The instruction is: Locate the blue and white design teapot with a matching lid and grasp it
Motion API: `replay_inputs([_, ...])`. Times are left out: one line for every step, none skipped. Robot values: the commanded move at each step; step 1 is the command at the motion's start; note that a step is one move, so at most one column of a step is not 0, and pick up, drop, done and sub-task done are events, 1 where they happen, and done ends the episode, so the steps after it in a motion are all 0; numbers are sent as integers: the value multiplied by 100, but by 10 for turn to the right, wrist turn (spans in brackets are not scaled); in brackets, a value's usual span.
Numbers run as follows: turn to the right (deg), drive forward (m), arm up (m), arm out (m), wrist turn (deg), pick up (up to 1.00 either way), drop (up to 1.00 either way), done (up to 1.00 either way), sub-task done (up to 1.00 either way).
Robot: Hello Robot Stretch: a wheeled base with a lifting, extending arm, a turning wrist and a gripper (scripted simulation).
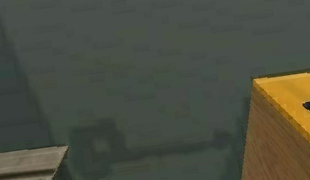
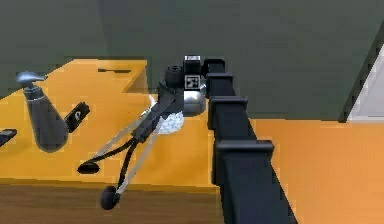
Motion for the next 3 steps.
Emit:
replay_inputs([0,0,0,0,450,0,0,0,0])
replay_inputs([0,0,0,0,450,0,0,0,0])
replay_inputs([0,0,0,0,390,0,0,0,0])
